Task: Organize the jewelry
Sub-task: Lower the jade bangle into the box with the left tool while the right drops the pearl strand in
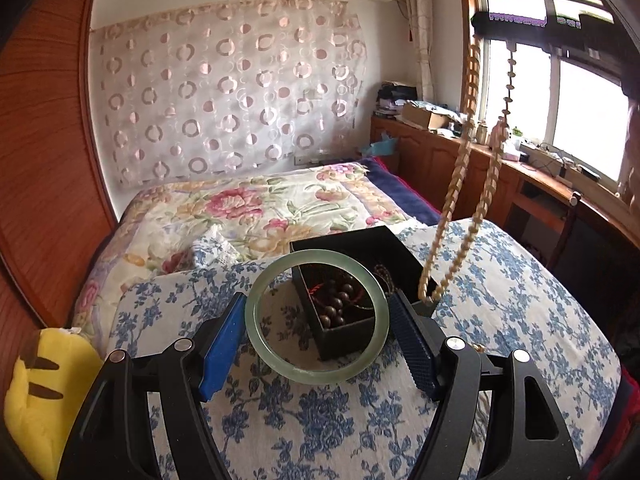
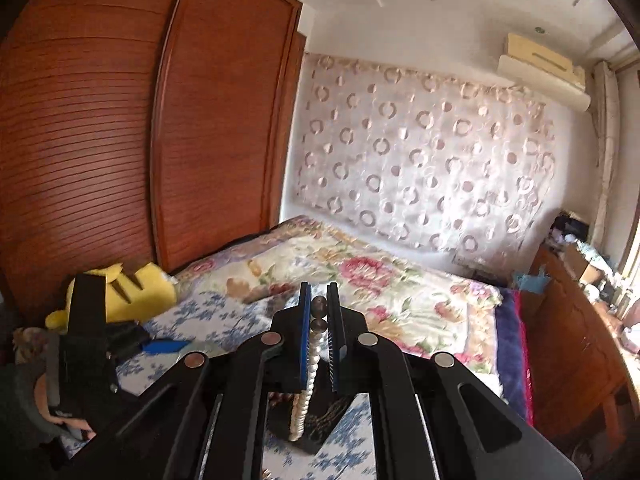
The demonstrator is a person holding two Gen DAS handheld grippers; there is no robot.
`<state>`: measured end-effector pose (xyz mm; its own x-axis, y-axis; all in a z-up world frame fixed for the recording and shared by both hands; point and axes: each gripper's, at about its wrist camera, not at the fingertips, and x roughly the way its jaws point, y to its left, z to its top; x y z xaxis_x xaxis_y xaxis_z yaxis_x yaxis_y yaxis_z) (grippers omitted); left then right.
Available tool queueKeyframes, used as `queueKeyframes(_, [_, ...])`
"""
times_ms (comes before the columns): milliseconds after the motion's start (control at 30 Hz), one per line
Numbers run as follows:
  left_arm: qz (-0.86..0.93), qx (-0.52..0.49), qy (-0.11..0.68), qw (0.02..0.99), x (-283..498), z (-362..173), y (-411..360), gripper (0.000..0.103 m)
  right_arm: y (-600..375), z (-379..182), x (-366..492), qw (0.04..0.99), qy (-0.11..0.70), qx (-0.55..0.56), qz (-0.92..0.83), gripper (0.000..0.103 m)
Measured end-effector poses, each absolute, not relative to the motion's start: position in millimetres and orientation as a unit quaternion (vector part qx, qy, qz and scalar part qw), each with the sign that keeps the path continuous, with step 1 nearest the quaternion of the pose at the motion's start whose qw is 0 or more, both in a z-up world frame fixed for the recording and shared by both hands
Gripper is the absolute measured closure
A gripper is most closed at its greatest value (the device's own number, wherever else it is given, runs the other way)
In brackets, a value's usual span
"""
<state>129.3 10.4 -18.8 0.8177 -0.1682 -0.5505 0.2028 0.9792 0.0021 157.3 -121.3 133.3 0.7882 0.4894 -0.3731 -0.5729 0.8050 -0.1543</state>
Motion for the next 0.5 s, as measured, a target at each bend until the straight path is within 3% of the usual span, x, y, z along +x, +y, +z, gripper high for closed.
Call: queueKeyframes(500, [-0.108,0.031,0.295,0.949,155.9,-23.6,-3.4,0.034,-126.6,128.1,209.6,0.94,0.171,-0.114,0.272,0.095])
